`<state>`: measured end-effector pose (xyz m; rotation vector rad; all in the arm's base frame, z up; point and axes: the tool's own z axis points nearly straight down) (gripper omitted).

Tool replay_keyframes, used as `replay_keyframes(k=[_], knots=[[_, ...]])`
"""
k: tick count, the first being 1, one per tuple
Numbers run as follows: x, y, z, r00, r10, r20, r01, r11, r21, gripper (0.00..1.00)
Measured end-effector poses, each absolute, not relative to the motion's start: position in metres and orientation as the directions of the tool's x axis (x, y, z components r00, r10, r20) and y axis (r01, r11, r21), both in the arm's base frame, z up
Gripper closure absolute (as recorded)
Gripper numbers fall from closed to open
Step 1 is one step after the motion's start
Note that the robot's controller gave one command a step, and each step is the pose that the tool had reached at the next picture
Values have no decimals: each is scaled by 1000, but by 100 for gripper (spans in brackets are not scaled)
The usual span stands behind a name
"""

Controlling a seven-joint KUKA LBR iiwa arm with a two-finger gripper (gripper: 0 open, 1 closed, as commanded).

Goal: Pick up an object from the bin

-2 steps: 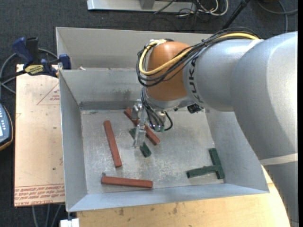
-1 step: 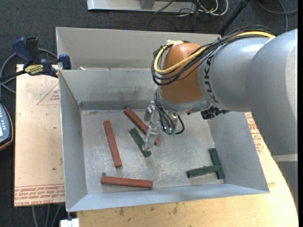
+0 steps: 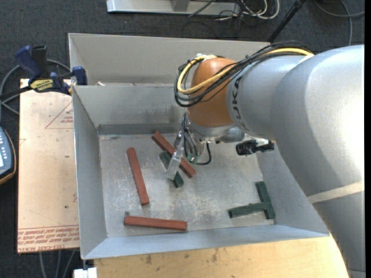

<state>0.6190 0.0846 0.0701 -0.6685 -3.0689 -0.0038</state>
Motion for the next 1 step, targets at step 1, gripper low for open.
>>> replay_keyframes(k=[1], knots=[[613, 104, 70, -861, 508, 0, 508, 861, 2, 0]])
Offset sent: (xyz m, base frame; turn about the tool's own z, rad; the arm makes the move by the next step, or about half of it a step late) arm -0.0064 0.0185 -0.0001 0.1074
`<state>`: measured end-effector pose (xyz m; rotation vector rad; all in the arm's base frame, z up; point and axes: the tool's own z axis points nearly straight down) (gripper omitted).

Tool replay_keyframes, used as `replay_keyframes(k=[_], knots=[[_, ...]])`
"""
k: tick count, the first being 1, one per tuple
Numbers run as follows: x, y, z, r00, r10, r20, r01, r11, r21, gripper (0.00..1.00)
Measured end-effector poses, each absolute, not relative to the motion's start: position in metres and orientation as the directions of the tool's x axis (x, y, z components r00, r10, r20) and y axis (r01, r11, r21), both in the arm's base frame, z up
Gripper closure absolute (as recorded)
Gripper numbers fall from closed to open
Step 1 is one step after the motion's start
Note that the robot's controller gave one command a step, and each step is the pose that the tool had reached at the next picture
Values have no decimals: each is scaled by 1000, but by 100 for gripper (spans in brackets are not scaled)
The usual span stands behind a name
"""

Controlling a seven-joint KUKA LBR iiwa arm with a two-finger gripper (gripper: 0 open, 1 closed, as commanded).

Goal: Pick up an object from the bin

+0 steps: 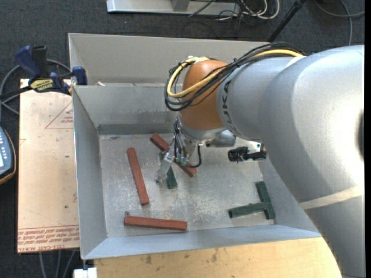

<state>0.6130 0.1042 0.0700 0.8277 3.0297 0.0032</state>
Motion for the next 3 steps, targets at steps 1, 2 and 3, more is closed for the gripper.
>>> replay_keyframes(k=[1, 2, 3], knots=[[613, 104, 71, -861, 509, 0, 509, 861, 2, 100], [614, 105, 93, -862, 507, -2, 507, 862, 3, 100], [614, 105, 97, -863, 506, -1, 506, 863, 2, 100]])
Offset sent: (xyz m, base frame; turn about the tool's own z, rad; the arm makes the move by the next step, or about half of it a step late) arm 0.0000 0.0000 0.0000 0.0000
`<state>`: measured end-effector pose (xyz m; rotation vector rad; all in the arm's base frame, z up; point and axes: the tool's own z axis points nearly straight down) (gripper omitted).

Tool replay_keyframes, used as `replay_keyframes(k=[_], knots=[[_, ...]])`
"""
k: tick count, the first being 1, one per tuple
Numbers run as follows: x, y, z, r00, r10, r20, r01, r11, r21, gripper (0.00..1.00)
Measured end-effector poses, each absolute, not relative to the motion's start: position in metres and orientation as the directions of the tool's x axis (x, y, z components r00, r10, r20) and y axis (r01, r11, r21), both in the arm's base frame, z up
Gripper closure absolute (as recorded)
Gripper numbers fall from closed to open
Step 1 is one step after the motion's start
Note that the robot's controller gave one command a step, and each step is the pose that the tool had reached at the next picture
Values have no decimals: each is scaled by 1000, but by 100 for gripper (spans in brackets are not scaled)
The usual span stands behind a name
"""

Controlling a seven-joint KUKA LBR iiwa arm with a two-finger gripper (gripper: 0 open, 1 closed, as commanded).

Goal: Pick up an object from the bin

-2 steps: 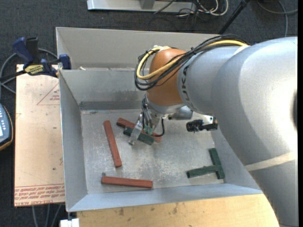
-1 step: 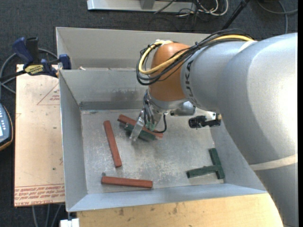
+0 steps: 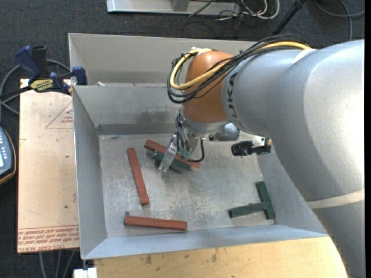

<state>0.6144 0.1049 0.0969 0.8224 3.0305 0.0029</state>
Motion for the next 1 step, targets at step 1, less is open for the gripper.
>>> replay_keyframes(k=[1], knots=[[616, 105, 162, -864, 503, -6, 503, 864, 6, 100]])
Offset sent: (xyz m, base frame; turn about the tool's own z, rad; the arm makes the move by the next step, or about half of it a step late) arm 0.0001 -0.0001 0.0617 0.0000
